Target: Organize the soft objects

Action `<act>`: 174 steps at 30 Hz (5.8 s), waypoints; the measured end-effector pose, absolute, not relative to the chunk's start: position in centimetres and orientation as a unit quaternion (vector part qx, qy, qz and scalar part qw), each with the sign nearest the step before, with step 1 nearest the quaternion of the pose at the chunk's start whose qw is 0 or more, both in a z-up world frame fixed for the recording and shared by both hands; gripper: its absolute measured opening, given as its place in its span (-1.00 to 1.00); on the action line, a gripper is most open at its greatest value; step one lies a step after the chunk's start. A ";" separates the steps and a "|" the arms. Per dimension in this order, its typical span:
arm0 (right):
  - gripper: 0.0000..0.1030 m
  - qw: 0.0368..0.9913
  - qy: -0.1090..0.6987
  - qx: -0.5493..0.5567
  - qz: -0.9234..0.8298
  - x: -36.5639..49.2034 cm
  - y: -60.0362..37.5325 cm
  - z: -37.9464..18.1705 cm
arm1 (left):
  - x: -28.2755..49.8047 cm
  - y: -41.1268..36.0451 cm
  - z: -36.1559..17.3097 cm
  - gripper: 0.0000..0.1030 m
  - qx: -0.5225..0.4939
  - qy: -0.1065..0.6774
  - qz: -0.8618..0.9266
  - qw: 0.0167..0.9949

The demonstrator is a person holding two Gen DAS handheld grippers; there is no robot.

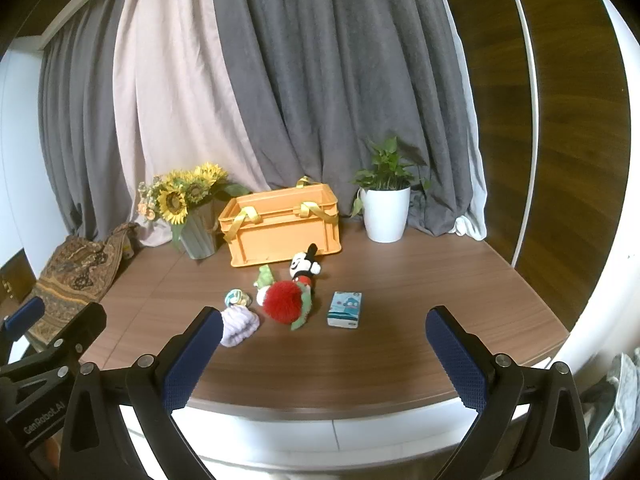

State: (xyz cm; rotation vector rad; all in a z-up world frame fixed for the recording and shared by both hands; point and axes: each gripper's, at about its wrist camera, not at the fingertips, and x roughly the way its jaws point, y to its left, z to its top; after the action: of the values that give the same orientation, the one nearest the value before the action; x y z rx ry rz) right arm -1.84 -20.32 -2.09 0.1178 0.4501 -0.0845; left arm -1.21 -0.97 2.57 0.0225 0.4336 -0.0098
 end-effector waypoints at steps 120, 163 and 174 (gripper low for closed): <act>0.49 0.902 0.429 0.021 -0.056 24.9 -22.7 -21.4 | 24.2 -3.8 -18.8 -0.10 0.034 0.430 -0.041 0.901; 0.05 0.956 0.288 0.041 -0.032 25.0 -21.9 -9.1 | 26.7 -3.5 -5.9 -0.29 -0.008 0.289 -0.091 0.953; 0.05 0.969 0.240 0.047 -0.025 26.4 -20.8 -5.9 | 28.8 -2.8 -2.5 -0.29 -0.006 0.249 -0.103 0.963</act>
State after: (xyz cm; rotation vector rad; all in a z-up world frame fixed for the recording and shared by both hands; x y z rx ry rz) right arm 26.35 -20.79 -5.89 0.0949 0.4845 -0.0502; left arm 28.77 -2.85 -2.49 -0.0112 0.5034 -0.2086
